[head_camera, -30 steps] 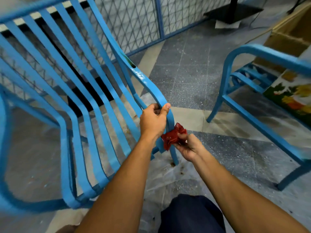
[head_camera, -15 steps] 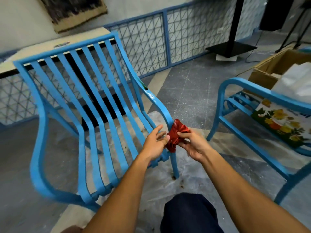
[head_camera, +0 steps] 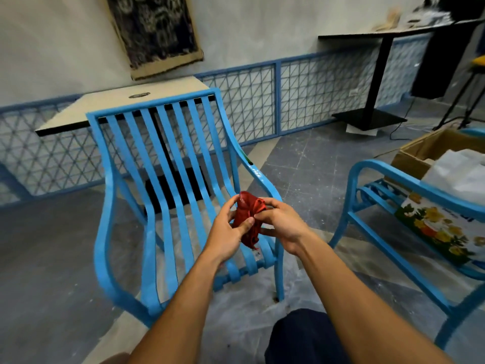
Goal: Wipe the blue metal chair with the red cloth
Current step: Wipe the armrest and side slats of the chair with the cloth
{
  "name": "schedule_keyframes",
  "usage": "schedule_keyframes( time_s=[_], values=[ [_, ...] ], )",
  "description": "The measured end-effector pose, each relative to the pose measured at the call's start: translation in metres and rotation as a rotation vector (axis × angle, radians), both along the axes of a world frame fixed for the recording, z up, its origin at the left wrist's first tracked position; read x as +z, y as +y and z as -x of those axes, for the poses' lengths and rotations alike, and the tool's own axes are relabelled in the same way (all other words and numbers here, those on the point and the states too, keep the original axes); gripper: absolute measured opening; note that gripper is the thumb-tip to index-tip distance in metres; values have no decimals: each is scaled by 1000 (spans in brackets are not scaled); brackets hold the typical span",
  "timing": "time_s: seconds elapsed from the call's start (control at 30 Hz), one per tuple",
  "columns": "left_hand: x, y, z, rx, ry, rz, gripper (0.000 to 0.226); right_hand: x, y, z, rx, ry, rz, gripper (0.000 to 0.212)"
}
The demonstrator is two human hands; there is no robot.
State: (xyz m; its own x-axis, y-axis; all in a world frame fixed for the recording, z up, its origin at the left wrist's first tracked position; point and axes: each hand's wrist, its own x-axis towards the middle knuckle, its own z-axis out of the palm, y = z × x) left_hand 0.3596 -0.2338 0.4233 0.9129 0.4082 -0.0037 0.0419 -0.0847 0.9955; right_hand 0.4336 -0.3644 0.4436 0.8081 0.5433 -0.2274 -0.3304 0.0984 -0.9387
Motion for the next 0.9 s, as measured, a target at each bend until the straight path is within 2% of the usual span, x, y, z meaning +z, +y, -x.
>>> schedule_keyframes(
  time_s=[0.13, 0.27, 0.37, 0.5, 0.6, 0.7, 0.83, 0.9],
  values=[
    [-4, 17, -6, 122, -26, 62, 56, 2, 14, -6, 48, -83, 77, 45],
    [-15, 25, -26, 165, -17, 125, 46, -14, 28, -18, 71, -87, 37, 50],
    [-18, 22, -46, 158, -23, 97, 45, -26, 34, -32, -13, -88, 7, 51],
    [-17, 25, -87, 194, -22, 73, 47, -25, 37, -69, -120, -207, 33, 50],
    [-11, 33, -117, 273, -53, 31, 47, -22, 37, -101, -291, -226, 30, 40],
    [-5, 41, -148, 286, -77, -67, 41, -31, 35, -131, -457, -318, 128, 34],
    [5, 46, -187, 255, -85, -319, 37, -52, 34, -150, -396, -423, 352, 45],
    [8, 47, -198, 245, -77, -351, 38, -59, 35, -150, -344, -429, 455, 55]
  ],
)
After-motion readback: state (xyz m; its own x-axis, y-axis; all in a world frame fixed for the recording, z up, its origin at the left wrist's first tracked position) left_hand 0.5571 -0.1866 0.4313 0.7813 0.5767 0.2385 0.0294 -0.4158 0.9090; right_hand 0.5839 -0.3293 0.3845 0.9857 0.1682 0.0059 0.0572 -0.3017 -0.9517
